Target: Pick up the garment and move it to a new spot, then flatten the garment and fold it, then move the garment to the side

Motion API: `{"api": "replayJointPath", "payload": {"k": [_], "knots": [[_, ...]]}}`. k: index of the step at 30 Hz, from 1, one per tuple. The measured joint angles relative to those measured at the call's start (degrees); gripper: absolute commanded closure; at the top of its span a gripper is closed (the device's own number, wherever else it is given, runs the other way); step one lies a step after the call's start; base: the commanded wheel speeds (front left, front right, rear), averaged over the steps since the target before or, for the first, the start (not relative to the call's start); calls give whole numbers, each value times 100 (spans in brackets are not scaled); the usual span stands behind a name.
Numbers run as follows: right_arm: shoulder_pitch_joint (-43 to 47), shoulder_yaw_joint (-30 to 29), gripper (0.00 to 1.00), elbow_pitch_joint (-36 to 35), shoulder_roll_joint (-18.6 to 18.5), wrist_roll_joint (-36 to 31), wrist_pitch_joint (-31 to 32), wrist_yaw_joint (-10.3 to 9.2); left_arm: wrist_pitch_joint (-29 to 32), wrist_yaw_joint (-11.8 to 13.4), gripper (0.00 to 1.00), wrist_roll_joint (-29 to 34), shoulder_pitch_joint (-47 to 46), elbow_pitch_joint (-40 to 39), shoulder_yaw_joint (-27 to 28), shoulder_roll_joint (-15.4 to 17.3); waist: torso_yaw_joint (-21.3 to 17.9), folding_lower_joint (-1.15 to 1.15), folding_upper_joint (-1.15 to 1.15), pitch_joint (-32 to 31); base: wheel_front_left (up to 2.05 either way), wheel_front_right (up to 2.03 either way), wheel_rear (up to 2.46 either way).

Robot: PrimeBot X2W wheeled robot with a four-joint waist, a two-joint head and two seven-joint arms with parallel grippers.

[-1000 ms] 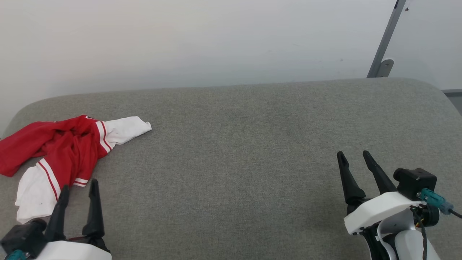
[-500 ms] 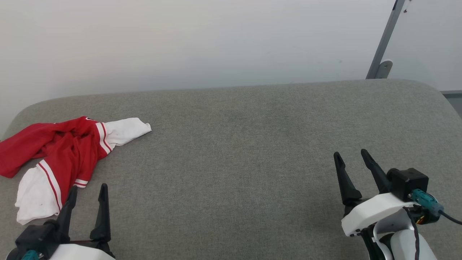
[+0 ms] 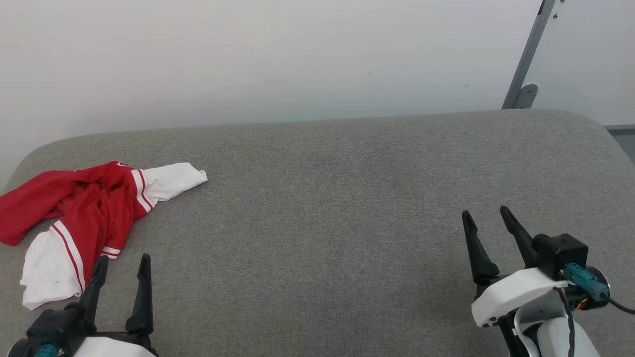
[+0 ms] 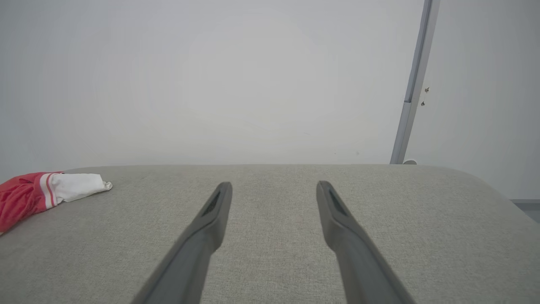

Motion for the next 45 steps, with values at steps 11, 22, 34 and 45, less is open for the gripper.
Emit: {"api": "replayJointPath", "payload": {"k": [11, 22, 34, 45], "knots": [[92, -97, 0, 15, 49, -48, -35, 0, 0, -36, 0, -89, -13, 59, -54, 4, 47, 0, 0, 7, 0, 0, 0], [85, 112, 0, 38, 83, -3, 2, 0, 93, 136, 0, -323, -47, 108, 135, -5, 623, 0, 0, -129, 0, 0, 0], [-64, 582, 0, 245, 100, 81, 19, 0, 235, 426, 0, -405, 127, 7, 321, 13, 1516, 0, 0, -296, 0, 0, 0], [-220, 985, 0, 402, 118, 254, 1, 0, 346, 579, 0, -483, 304, -193, 374, 14, 2350, 0, 0, -398, 0, 0, 0]]}}
